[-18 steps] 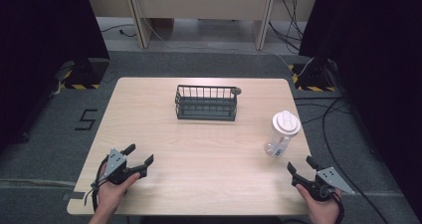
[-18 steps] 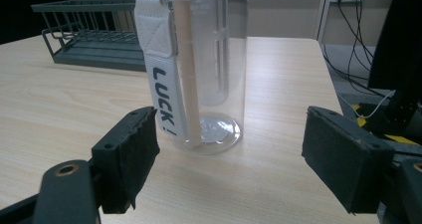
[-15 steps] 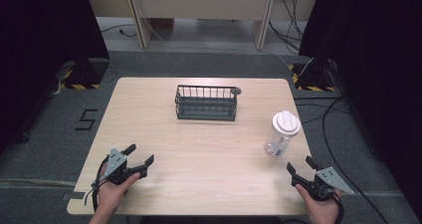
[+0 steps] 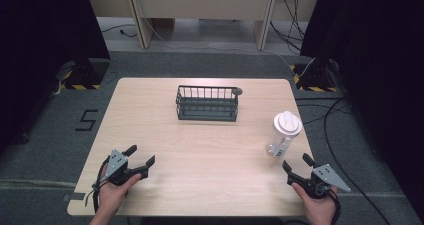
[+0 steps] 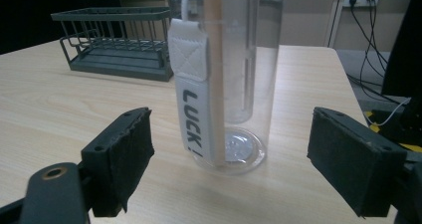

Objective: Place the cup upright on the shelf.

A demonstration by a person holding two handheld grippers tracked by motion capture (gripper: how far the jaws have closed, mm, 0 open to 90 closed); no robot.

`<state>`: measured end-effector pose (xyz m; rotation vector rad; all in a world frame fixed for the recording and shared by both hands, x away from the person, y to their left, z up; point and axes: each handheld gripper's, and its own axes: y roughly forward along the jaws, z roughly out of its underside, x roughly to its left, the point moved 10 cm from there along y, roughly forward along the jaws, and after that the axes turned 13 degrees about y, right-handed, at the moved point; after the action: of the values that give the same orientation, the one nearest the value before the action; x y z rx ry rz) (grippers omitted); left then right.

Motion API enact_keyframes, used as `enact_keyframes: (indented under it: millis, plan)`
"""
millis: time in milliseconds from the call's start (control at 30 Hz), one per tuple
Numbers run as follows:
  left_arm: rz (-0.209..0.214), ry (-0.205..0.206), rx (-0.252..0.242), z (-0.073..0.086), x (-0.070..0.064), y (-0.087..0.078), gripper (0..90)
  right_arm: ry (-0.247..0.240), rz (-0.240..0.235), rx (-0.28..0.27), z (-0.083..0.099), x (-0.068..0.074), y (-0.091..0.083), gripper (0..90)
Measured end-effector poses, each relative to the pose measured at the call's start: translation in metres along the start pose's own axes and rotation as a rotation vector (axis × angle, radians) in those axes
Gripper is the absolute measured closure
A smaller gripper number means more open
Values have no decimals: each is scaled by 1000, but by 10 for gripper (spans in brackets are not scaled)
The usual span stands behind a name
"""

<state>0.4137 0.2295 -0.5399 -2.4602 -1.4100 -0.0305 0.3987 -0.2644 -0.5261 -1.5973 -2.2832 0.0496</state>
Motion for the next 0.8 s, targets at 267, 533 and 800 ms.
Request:
enact_keyframes:
  millis: [267,533,800]
  plan:
    - [10,-3,-5,-1,-2,0,165,4,10,13,-2,4,10,173]
    - [13,-4,-7,-2,-3,0,166,14,39,19,-6,1,21,169]
    - [13,-6,-9,-2,-3,0,166,12,46,29,-7,4,34,163]
